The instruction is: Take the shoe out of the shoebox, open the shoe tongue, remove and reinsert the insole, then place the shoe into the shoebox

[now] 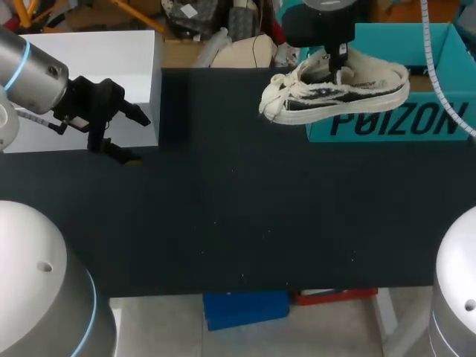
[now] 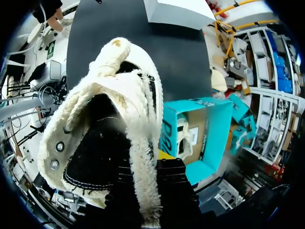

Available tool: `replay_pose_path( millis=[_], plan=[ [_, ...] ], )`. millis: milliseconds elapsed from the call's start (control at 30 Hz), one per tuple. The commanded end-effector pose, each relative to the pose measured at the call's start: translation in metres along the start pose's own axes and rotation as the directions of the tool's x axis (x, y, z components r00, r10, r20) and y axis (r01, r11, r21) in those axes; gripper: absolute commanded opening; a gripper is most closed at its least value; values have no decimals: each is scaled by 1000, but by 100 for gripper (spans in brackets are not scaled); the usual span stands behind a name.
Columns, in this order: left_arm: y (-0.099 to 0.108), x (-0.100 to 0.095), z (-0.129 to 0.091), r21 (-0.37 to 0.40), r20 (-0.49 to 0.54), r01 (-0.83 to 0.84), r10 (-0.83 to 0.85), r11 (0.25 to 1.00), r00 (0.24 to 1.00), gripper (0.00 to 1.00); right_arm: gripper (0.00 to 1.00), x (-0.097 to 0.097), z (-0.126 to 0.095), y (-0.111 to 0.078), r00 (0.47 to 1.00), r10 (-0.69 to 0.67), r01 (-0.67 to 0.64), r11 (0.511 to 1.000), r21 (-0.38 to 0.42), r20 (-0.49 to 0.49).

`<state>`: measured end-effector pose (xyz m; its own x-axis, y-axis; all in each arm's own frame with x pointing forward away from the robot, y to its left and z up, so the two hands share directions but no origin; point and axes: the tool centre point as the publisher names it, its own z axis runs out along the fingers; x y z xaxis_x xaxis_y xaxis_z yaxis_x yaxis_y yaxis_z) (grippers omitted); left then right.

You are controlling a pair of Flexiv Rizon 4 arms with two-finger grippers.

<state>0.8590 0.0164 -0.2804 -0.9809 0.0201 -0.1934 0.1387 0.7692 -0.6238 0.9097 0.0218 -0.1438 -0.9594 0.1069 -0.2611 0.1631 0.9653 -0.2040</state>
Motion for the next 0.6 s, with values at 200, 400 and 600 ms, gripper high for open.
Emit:
replay_pose_path(
  millis=[200,400,600],
  plan=[
    [1,1,2,0,5,-1,1,1000,1000,100,0,-74,24,-54,995,-83,86,995,-54,49],
    [1,1,2,0,5,-1,1,1000,1000,100,0,-128,47,-75,990,-122,127,989,-78,70],
    [1,1,2,0,5,-1,1,1000,1000,100,0,-178,74,-83,985,-158,165,981,-104,73]
  ],
)
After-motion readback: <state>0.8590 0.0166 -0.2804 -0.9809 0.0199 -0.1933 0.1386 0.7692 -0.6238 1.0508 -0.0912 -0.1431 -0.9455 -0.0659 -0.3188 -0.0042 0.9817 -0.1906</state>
